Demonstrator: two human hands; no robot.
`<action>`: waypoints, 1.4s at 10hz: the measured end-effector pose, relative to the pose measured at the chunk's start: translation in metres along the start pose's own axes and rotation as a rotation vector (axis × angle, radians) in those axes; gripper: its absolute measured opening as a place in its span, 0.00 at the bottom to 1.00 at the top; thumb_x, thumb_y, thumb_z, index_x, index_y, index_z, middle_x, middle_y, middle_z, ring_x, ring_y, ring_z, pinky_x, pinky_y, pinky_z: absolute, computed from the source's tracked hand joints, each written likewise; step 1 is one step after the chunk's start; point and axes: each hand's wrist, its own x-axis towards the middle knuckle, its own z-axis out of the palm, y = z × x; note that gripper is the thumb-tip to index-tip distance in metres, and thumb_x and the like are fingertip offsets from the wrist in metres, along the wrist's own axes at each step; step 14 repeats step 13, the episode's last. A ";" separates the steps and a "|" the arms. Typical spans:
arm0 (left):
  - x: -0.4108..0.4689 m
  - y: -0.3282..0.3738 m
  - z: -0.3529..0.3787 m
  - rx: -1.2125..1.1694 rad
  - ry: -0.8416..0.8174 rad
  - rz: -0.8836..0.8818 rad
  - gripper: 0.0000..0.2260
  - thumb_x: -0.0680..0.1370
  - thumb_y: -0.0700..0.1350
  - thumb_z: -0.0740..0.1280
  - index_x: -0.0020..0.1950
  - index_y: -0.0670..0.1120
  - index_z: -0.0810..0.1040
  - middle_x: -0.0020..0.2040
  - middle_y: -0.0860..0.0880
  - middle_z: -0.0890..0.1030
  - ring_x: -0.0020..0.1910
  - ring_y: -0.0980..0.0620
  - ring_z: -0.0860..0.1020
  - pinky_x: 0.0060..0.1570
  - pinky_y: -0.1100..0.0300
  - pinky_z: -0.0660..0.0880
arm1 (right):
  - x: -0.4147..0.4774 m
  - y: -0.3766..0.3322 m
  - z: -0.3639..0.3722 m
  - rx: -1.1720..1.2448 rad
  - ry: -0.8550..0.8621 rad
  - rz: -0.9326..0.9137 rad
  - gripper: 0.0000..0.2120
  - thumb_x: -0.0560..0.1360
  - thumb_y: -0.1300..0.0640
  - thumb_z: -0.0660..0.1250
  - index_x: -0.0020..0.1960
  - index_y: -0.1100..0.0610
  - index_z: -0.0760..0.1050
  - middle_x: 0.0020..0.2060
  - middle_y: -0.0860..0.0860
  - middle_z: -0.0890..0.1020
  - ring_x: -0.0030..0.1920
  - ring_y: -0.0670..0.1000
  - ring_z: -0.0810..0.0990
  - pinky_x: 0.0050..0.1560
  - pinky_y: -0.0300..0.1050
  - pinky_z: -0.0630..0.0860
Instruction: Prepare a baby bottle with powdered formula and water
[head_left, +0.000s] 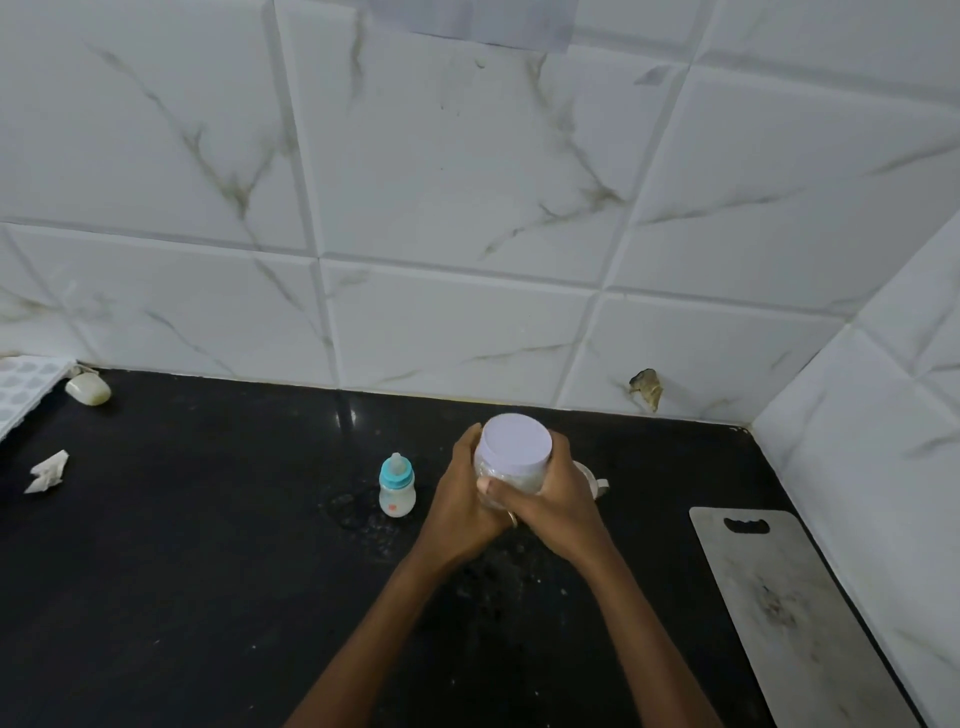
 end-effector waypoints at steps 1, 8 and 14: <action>-0.005 -0.018 -0.008 0.105 -0.054 -0.116 0.51 0.65 0.47 0.78 0.82 0.50 0.52 0.80 0.51 0.63 0.78 0.53 0.63 0.76 0.50 0.66 | 0.003 0.026 0.010 -0.018 0.017 0.024 0.42 0.68 0.48 0.81 0.73 0.47 0.61 0.62 0.42 0.72 0.63 0.45 0.71 0.51 0.30 0.70; -0.050 -0.096 -0.053 0.259 0.146 -0.314 0.33 0.74 0.49 0.77 0.75 0.51 0.67 0.69 0.56 0.74 0.67 0.59 0.72 0.63 0.64 0.68 | 0.069 0.131 0.084 -0.039 0.116 0.051 0.47 0.66 0.41 0.81 0.75 0.54 0.61 0.70 0.50 0.71 0.69 0.50 0.72 0.65 0.42 0.72; -0.038 -0.090 -0.044 0.153 0.140 -0.351 0.35 0.74 0.48 0.76 0.77 0.47 0.65 0.74 0.49 0.72 0.73 0.52 0.71 0.68 0.59 0.69 | 0.042 0.143 0.079 -0.011 0.042 0.120 0.55 0.67 0.40 0.80 0.82 0.52 0.50 0.79 0.50 0.59 0.78 0.50 0.60 0.74 0.45 0.64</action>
